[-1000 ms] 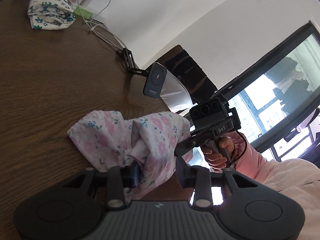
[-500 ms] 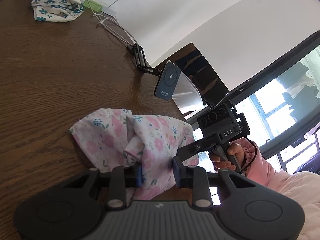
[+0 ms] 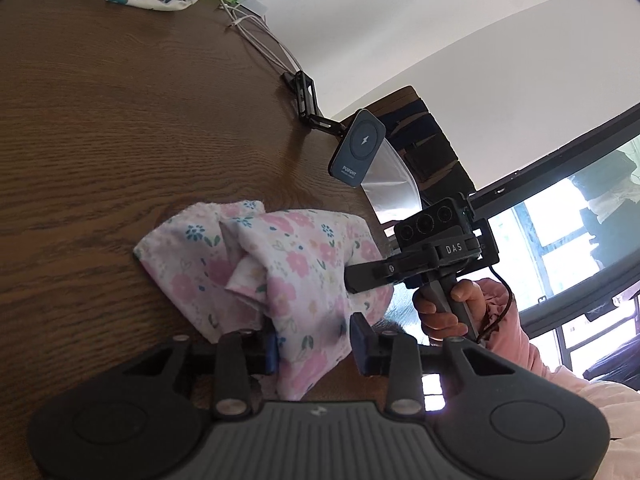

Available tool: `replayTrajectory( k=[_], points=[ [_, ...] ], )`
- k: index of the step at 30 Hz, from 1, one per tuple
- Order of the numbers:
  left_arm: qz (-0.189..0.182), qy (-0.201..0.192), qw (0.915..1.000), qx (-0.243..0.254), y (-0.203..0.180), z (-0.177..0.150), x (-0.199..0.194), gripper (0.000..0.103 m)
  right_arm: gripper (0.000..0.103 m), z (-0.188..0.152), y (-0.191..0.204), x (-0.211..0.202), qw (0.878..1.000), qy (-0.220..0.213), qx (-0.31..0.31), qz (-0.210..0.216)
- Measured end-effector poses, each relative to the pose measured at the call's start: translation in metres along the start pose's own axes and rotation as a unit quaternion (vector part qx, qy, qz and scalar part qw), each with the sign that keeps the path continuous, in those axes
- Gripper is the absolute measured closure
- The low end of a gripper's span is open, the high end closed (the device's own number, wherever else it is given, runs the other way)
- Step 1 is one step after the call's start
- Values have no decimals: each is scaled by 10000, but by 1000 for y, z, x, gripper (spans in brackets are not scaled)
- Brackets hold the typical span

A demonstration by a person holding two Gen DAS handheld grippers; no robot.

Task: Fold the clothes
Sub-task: 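Lift the dress with both grippers and fold it over onto itself, then lower the folded dress with both grippers and open them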

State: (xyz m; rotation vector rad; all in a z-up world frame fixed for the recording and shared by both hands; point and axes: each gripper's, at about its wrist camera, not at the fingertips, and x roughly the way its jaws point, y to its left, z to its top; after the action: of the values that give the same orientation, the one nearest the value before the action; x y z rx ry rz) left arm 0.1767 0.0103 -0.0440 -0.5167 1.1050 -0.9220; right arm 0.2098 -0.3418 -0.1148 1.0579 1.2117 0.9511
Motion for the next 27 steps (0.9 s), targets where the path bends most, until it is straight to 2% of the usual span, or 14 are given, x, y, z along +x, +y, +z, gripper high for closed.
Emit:
replayTrajectory(
  k=[8, 15, 16, 17, 18, 19, 20, 22, 24, 27],
  points=[
    [390, -179, 9974, -582, 0, 1, -5, 72, 86, 1, 2, 3, 9999, -134, 103, -23],
    [630, -226, 9956, -650, -3, 5, 2, 70, 85, -1, 5, 2, 9996, -215, 88, -171],
    [672, -260, 9955, -621, -4, 5, 0, 67, 80, -1, 7, 0, 9995, -236, 70, -192],
    [723, -300, 9952, -589, -6, 5, -1, 65, 70, -1, 9, -2, 9994, -274, 45, -221],
    [783, -350, 9947, -569, -8, 6, -4, 59, 66, -1, 11, -7, 9990, -353, 6, -276],
    [852, -415, 9939, -557, -9, 6, -8, 51, 54, 0, 13, -11, 9985, -433, -34, -331],
    [922, -499, 9929, -554, -9, 7, -13, 48, 48, 1, 15, -15, 9979, -514, -73, -376],
    [1089, -722, 9898, -560, -12, 10, -25, 37, 43, 2, 18, -28, 9965, -713, -116, -433],
    [1222, -1058, 9854, -534, -16, 10, -40, 36, 37, 1, 23, -41, 9932, -973, -236, -600],
    [1334, -1478, 9799, -119, -36, 7, -58, 33, 33, -11, 44, -56, 9816, -1403, -760, -1054]
  ],
)
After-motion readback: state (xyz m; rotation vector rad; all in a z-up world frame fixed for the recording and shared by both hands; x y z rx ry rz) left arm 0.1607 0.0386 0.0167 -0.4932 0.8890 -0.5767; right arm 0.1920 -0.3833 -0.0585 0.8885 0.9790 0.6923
